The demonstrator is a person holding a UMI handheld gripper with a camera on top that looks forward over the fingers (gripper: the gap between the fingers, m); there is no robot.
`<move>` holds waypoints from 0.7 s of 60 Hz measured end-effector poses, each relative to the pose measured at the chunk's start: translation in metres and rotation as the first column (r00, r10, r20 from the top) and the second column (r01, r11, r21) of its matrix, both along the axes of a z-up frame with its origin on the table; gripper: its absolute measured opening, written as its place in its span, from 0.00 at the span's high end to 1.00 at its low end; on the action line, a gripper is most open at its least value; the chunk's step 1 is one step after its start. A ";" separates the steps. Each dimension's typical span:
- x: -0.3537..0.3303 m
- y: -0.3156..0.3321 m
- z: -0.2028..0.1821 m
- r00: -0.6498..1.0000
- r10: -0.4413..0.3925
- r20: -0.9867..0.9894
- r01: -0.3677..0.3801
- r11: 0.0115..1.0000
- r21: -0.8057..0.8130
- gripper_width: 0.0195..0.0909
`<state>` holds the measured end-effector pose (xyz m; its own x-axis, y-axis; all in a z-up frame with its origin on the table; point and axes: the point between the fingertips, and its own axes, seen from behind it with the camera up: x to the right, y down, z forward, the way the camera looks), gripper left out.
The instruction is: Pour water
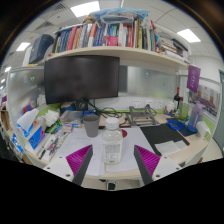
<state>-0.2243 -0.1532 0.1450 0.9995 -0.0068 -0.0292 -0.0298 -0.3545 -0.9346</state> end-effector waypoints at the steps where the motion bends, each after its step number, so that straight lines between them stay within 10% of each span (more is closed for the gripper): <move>1: -0.001 0.006 -0.005 1.000 0.001 0.003 -0.001 1.000 0.001 0.08; 17: 0.007 0.075 -0.049 0.999 -0.018 0.030 0.016 0.998 0.053 0.11; 42: -0.008 0.117 -0.056 0.997 0.031 0.071 -0.042 0.985 0.168 0.58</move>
<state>-0.2325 -0.0362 0.0888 0.9987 0.0291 0.0407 0.0455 -0.1902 -0.9807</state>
